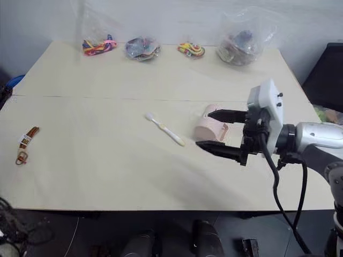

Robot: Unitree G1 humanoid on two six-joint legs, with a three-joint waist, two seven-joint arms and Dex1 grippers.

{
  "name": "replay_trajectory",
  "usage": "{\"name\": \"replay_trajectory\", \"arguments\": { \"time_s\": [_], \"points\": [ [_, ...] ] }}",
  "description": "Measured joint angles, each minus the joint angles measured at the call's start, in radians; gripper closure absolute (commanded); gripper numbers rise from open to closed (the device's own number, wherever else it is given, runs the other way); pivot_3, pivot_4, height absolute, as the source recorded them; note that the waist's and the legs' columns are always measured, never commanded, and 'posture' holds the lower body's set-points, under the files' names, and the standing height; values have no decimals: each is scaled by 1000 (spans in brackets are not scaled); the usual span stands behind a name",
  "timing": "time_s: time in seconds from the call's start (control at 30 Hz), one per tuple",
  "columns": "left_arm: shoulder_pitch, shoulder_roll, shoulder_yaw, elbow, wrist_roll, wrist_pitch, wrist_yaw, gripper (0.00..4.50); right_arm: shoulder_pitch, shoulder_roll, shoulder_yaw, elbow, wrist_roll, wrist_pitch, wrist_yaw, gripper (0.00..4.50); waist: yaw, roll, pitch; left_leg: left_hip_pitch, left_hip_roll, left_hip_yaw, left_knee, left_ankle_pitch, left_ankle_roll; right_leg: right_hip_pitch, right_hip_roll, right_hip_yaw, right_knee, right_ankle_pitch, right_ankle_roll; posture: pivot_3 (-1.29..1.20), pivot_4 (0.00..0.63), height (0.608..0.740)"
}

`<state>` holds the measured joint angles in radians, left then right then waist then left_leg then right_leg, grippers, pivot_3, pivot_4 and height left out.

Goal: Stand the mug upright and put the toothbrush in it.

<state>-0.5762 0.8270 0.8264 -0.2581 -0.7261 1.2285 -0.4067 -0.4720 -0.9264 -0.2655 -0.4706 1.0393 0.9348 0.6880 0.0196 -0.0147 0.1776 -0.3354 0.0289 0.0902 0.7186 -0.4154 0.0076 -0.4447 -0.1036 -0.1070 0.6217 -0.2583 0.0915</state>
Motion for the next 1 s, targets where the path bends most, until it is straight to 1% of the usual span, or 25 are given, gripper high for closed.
{"name": "replay_trajectory", "arguments": {
  "time_s": [0.1,0.13,0.2,0.27,0.33,0.4,0.43,0.5,0.6,0.7,0.9,1.0],
  "points": [
    [22,55,-130,-141,-180,38,-181,1319,-48,41,61,119,-70,32,-84,0,-10,1,1,1,1,0,-1,0,-1,0,1,1,0,0,0,0,150,740],
    [38,81,-192,-180,-218,32,-247,1319,-79,69,88,168,-96,55,-127,0,-18,4,1,1,0,1,-2,0,-1,0,2,1,0,0,-1,0,150,740],
    [47,110,-294,-201,-237,9,-332,1319,-119,115,113,249,-138,105,-209,0,-23,6,2,0,-2,1,-2,1,-2,-1,5,1,0,-1,-1,0,150,740],
    [41,163,-436,-189,-211,-61,-435,1319,-166,169,135,355,-208,161,-314,0,-26,6,2,0,-1,1,-3,1,-3,-2,7,0,0,-1,-2,0,150,740],
    [30,198,-539,-165,-167,-143,-525,1319,-185,225,137,429,-247,197,-380,0,-27,7,2,0,-1,2,-4,1,-4,-3,8,1,0,-2,-3,0,150,740],
    [13,217,-610,-147,-124,-202,-579,1319,-192,272,133,467,-257,226,-417,0,-27,8,3,-1,0,2,-4,1,-4,-4,9,1,0,-2,-3,0,150,740],
    [-5,226,-658,-125,-89,-255,-623,1319,-205,315,122,506,-272,239,-447,0,-27,8,3,-1,0,2,-4,1,-4,-4,9,1,0,-2,-3,0,150,740],
    [-32,226,-714,-107,-49,-312,-664,1319,-215,353,121,548,-298,244,-479,0,-28,8,3,-1,-1,3,-4,1,-4,-4,9,1,0,-2,-3,0,150,740],
    [-70,212,-760,-72,-12,-361,-693,1319,-222,379,130,594,-357,226,-499,0,-23,9,3,-1,-1,2,-3,1,-4,-4,9,1,0,-2,-3,0,150,740],
    [-98,190,-782,-46,1,-383,-703,1265,-233,395,153,609,-411,192,-490,596,-25,9,3,-1,-1,2,-3,1,-4,-3,9,1,0,-2,-3,0,150,740],
    [-101,175,-790,-43,17,-392,-705,1265,-241,418,181,622,-470,157,-440,2792,-28,9,3,-1,0,2,-3,1,-4,-4,9,1,0,-2,-3,0,150,740],
    [-95,175,-790,-43,23,-393,-706,1265,-249,420,187,622,-484,157,-421,3772,-28,9,3,-1,0,1,-3,1,-4,-4,9,1,0,-2,-3,0,150,740]
  ]
}}
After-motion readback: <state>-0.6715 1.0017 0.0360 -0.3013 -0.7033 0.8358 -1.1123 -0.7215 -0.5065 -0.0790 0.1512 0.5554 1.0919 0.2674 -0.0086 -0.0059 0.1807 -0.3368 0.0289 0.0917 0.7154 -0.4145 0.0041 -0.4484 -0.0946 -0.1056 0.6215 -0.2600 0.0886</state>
